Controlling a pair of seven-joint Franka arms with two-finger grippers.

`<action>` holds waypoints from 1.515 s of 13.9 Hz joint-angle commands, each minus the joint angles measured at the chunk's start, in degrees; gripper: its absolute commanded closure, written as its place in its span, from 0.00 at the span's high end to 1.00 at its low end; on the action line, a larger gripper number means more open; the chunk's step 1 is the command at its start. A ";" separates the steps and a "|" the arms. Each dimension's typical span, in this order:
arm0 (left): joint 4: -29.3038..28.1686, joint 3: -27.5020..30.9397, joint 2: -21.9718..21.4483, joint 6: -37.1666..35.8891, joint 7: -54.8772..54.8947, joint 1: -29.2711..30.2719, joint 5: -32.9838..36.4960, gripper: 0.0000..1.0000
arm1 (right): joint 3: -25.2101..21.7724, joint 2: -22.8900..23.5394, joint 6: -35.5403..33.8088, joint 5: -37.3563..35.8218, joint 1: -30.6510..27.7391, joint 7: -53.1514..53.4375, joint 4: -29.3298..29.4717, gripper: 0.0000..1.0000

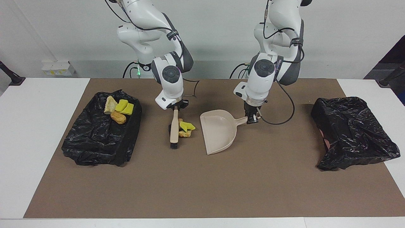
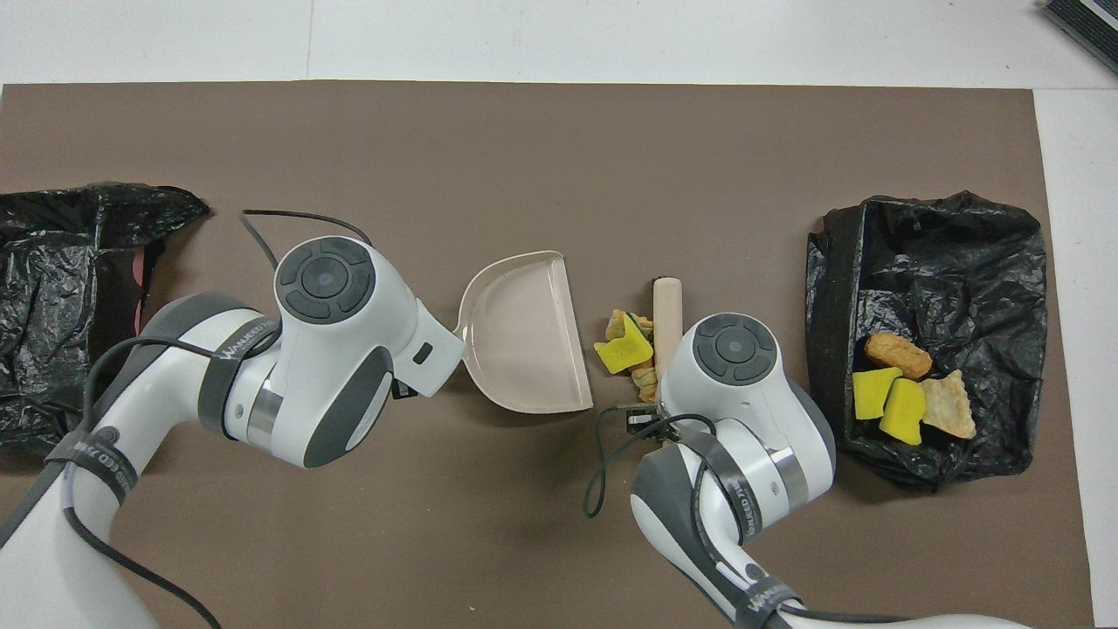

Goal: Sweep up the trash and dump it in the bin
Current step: 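Sweep the last sponge and cookie scraps into the dustpan with the right gripper, then lift the dustpan with the left gripper while the right gripper withdraws the brush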

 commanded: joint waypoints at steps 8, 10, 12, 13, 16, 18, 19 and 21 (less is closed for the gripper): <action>-4.69 0.73 -0.92 5.40 -4.76 -2.00 0.84 0.00 | -0.20 0.62 -5.05 21.54 5.60 -4.12 11.13 0.00; -4.52 0.64 -0.66 5.67 -4.06 -0.08 0.75 0.00 | -0.64 -4.55 -10.15 18.91 4.73 -2.28 11.32 0.00; -3.91 0.47 -0.05 5.67 -2.40 2.73 0.06 0.00 | -0.56 -8.52 -16.56 11.73 3.49 -1.75 11.85 0.00; -3.73 0.47 0.30 6.54 0.31 3.79 -0.65 0.00 | -0.47 -9.58 -20.42 7.95 3.58 -1.31 12.46 0.00; -2.94 0.56 0.83 7.25 7.26 6.52 -7.93 0.00 | 0.06 -11.60 -21.79 4.74 4.20 2.91 10.28 0.00; -2.50 0.56 1.19 7.16 8.59 7.75 -8.21 0.00 | 0.24 -11.79 -21.25 5.10 6.37 5.01 9.13 0.00; -2.41 0.56 1.19 7.16 9.64 8.02 -8.30 0.00 | 0.15 -11.35 -19.25 5.10 8.48 8.07 8.60 0.00; -1.88 0.55 1.45 7.34 14.02 9.51 -11.01 0.00 | 0.24 -10.21 -12.58 6.67 12.79 14.23 6.15 0.00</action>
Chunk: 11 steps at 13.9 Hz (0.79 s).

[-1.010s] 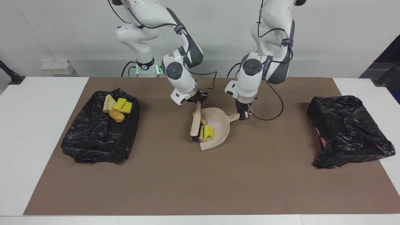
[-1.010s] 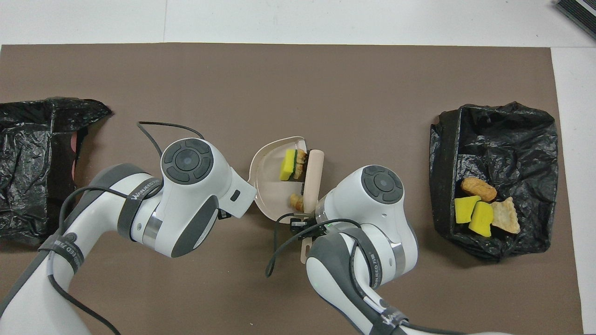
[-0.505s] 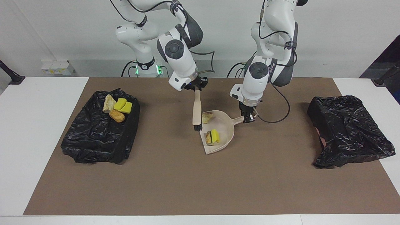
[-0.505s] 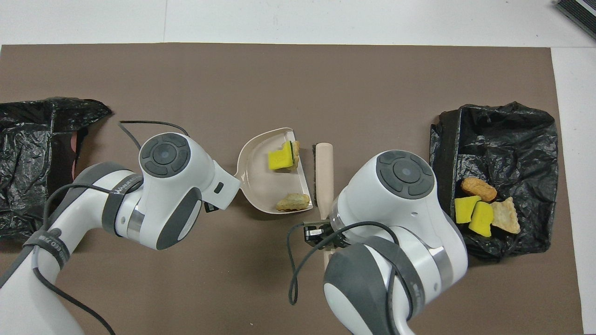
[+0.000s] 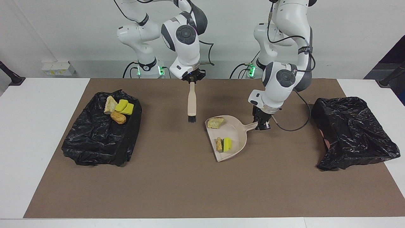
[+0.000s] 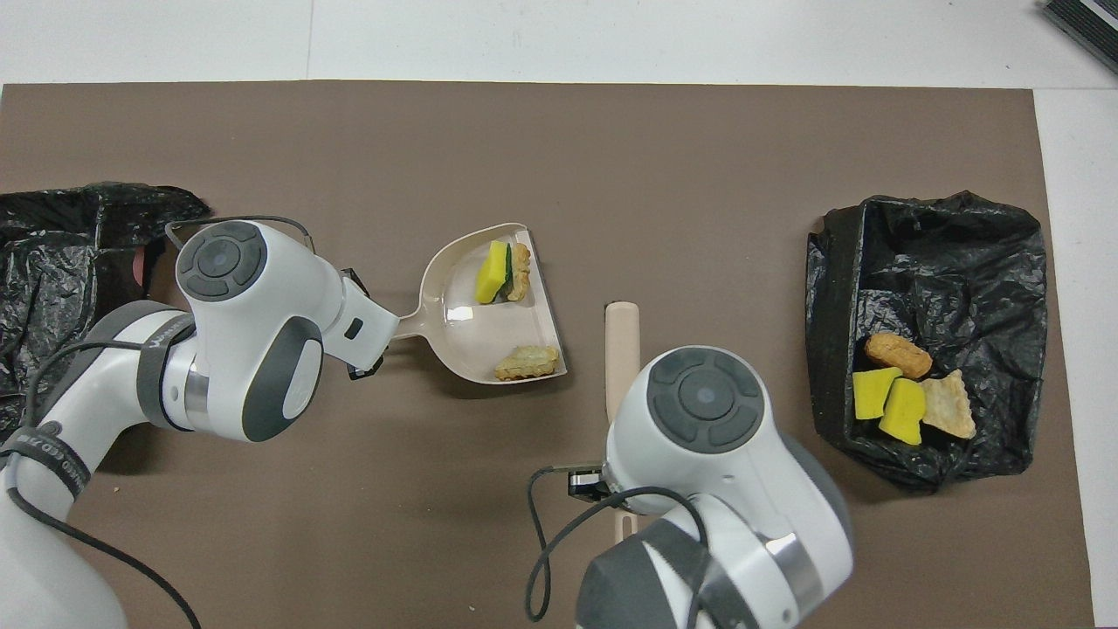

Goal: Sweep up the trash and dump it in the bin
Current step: 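Lift the dustpan with the left gripper while the right gripper withdraws the brush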

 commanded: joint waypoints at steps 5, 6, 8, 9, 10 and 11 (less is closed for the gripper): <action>6.17 -0.54 2.05 -0.92 15.40 7.46 -9.21 0.00 | 0.33 4.35 9.33 2.52 8.77 7.58 -3.78 0.00; 7.39 -0.55 2.06 -2.24 15.58 8.26 -9.30 0.00 | 0.33 4.97 9.42 2.52 9.31 7.67 -3.87 0.00; 10.47 -0.55 2.06 -6.36 15.76 9.58 -9.39 0.00 | 0.33 6.98 12.20 2.61 10.28 7.84 -3.87 0.00; 11.79 -0.63 1.97 -7.86 15.85 10.28 -9.39 0.00 | 0.33 8.56 14.06 2.61 10.97 7.84 -3.87 0.00; 12.58 -0.72 1.88 -9.27 15.93 11.51 -9.31 0.00 | 0.33 10.06 14.60 2.79 11.68 7.93 -3.26 0.00; 13.90 -1.16 1.88 -11.28 17.07 13.17 -9.30 0.00 | 0.33 10.33 14.52 2.79 12.38 7.93 -3.17 0.00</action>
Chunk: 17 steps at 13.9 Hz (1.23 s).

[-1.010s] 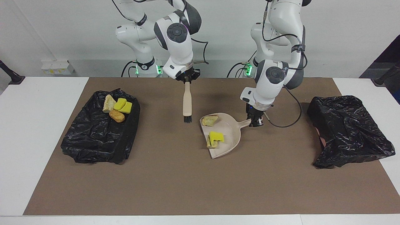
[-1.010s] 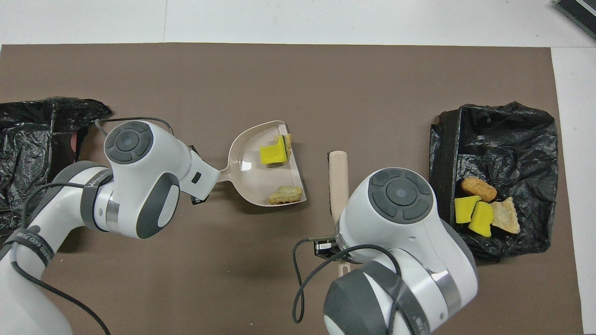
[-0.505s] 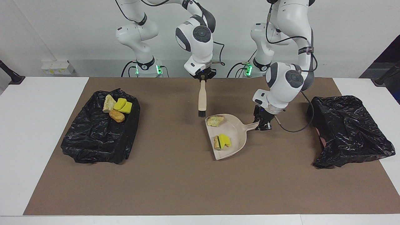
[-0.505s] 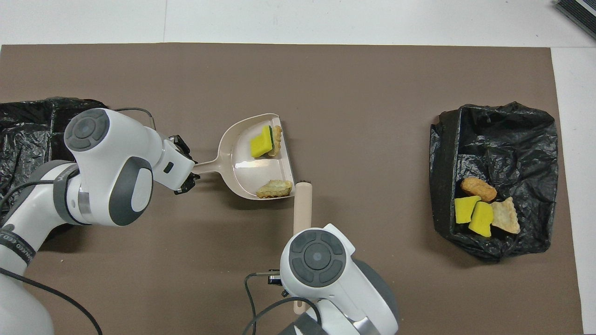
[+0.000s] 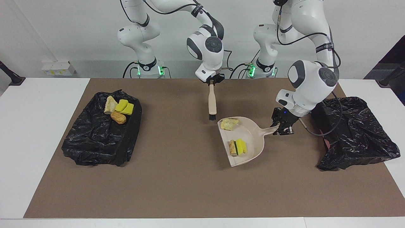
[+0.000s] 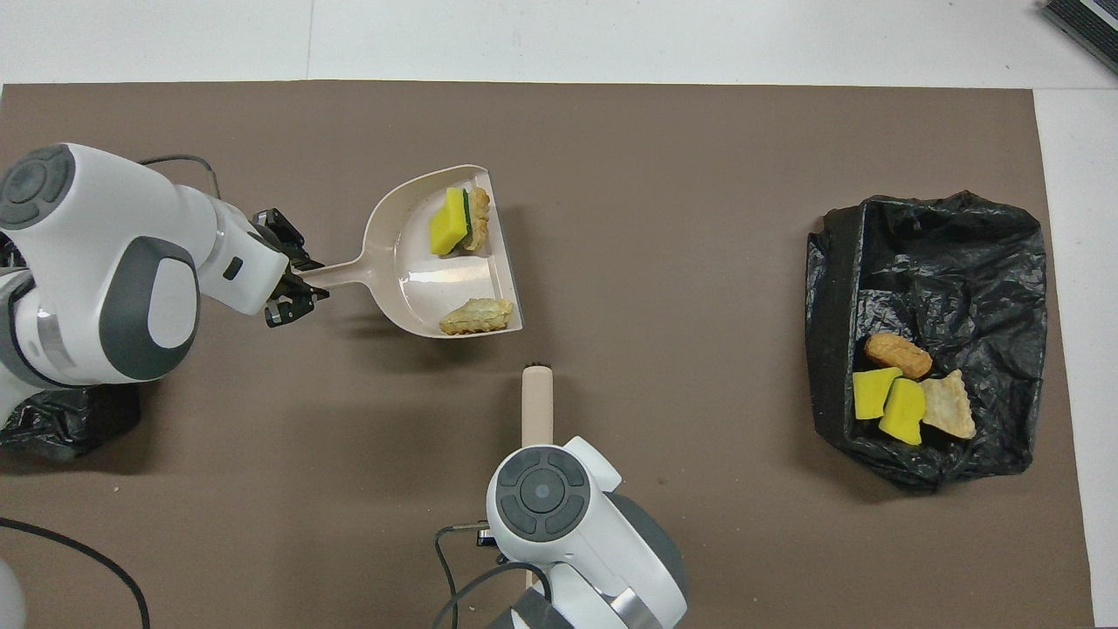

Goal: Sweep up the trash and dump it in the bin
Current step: 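Carry the dustpan to the other black bag and tip it with the left gripper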

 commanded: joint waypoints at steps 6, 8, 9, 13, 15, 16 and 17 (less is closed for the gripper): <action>9.99 -1.19 0.74 -13.89 9.04 11.15 -2.39 0.00 | -0.08 2.46 3.23 3.82 2.77 1.01 0.31 0.00; 10.79 -1.28 0.66 -15.92 13.08 14.93 -2.39 0.00 | -0.08 2.90 3.59 4.01 2.68 0.83 0.13 0.07; 11.58 -1.19 0.57 -17.58 14.32 16.43 -2.21 0.00 | -0.08 2.90 3.94 4.01 2.76 0.57 -0.04 0.10; 15.36 -0.66 0.74 -22.51 23.54 24.94 -1.16 0.00 | -0.08 2.90 4.99 4.01 2.68 0.04 -0.74 0.25; 16.68 -0.58 0.74 -23.74 25.92 28.99 1.03 0.00 | -0.08 3.25 8.24 4.01 2.68 -0.05 -2.06 0.33; 17.20 -0.57 0.83 -24.35 26.97 31.27 2.00 0.00 | -0.08 3.78 8.60 4.01 2.59 0.04 -1.98 0.33; 17.82 -0.40 0.83 -24.27 28.20 32.95 2.96 0.00 | -0.08 3.78 8.25 4.01 2.59 0.04 -1.72 0.35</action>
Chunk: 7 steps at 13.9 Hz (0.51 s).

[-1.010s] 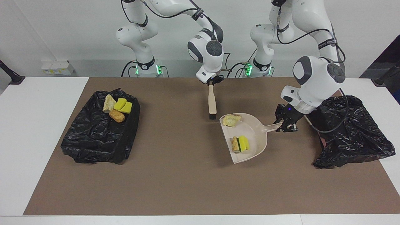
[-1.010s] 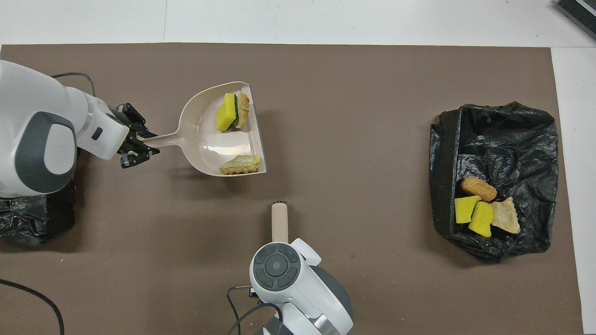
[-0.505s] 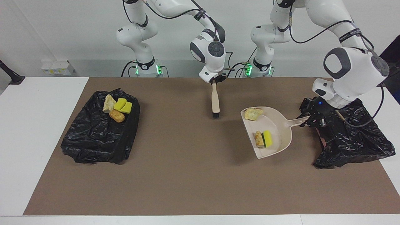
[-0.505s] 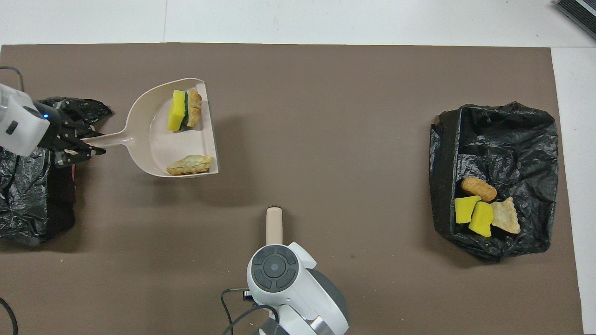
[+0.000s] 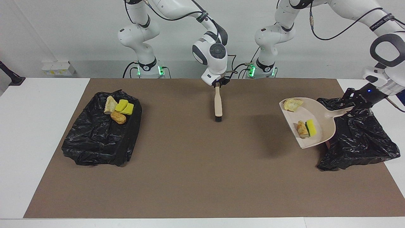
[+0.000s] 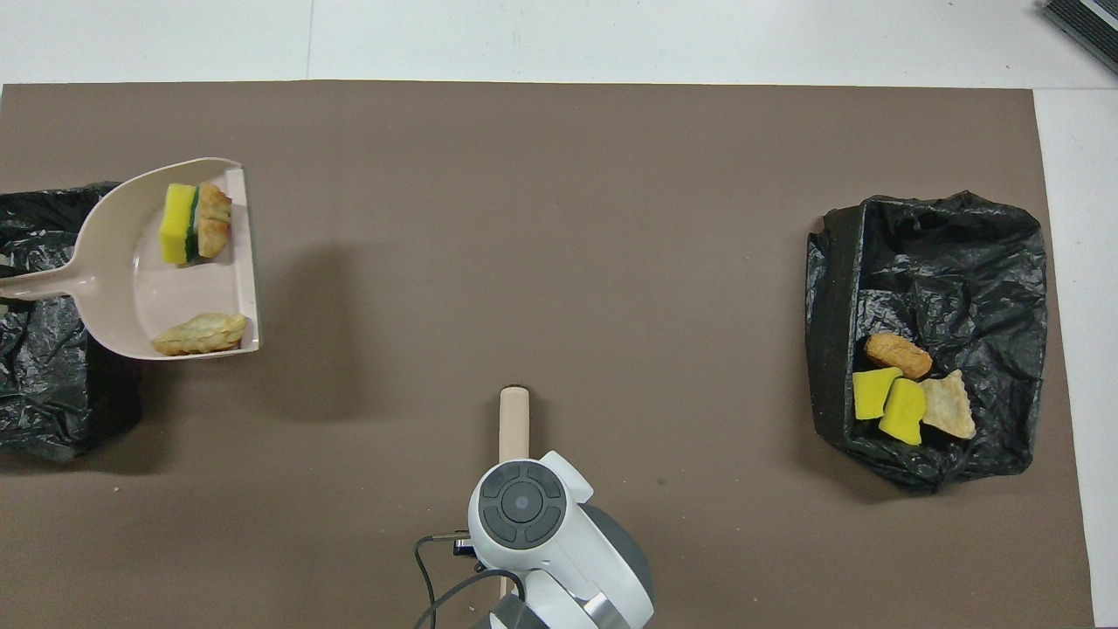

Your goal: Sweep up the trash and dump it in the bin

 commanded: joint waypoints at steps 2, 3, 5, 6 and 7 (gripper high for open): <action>3.33 -0.07 0.81 -0.96 3.92 6.26 4.18 0.00 | 0.06 0.32 0.68 0.50 -0.11 -0.15 -0.25 0.80; 4.37 -0.07 0.81 -0.35 4.01 8.11 6.02 0.00 | -0.02 0.32 0.07 -0.37 -0.11 -0.24 0.36 1.00; 5.17 -0.15 1.16 2.10 4.10 10.66 9.54 0.00 | -0.37 0.14 0.06 -0.64 -0.37 0.20 1.77 1.00; 5.26 0.11 1.16 4.03 4.36 11.46 11.90 0.00 | -0.64 -0.12 0.24 -1.69 -0.63 0.38 2.30 1.00; 5.26 0.20 1.25 6.06 5.75 11.55 15.58 0.00 | -0.81 -0.47 0.85 -4.40 -1.59 0.81 2.56 1.00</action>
